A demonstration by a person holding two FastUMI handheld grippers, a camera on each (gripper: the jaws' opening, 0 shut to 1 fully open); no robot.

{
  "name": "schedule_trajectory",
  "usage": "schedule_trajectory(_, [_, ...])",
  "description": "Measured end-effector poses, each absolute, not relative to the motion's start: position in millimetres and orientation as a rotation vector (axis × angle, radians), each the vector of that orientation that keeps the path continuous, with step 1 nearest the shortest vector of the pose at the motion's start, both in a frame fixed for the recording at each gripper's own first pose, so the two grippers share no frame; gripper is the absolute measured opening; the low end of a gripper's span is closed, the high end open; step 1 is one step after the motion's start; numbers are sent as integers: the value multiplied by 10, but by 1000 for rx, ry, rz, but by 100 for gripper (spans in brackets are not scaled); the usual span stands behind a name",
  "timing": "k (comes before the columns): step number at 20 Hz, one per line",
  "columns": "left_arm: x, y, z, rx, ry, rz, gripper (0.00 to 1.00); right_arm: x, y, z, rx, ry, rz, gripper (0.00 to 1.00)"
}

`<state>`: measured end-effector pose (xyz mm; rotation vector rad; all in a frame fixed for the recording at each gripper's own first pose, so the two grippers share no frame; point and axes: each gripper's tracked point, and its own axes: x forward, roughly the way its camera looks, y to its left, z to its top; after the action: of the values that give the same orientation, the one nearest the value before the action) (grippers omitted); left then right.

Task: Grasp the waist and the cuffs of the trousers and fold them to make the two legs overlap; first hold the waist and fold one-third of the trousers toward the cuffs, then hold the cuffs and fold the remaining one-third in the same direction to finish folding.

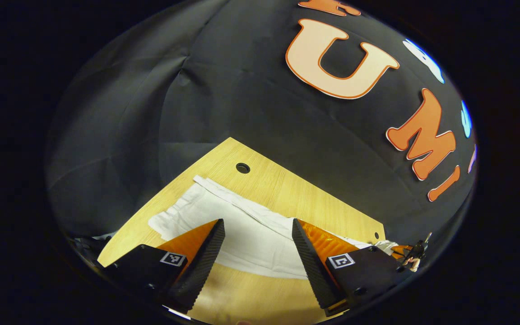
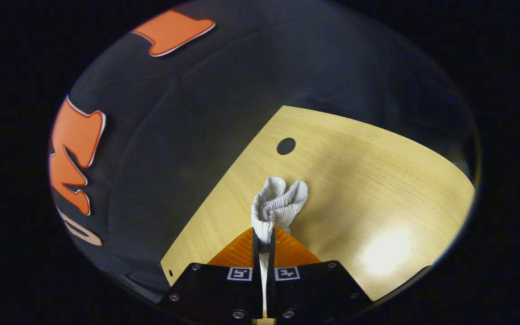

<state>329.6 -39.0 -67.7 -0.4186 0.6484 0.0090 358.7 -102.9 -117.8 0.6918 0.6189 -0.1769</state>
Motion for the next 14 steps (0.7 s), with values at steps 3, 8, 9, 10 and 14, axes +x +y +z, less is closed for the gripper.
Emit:
schedule_trajectory(3, [3351,-389,-625,-417,656,-12,99,3414,-767,-800,655,599,-132,4])
schedule_trajectory(8, [3395,-260,-588,-442,658,-54,100,3256,-25,-529,592,557,-64,4])
schedule_trajectory(9, [3404,-232,-579,-450,660,-65,98,3216,137,-530,594,556,-47,4])
schedule_trajectory(10, [3426,-185,-581,-453,662,-70,98,3157,294,-534,596,558,-30,4])
schedule_trajectory(14, [3494,-173,-527,-452,667,-88,99,2988,984,-702,582,604,26,4])
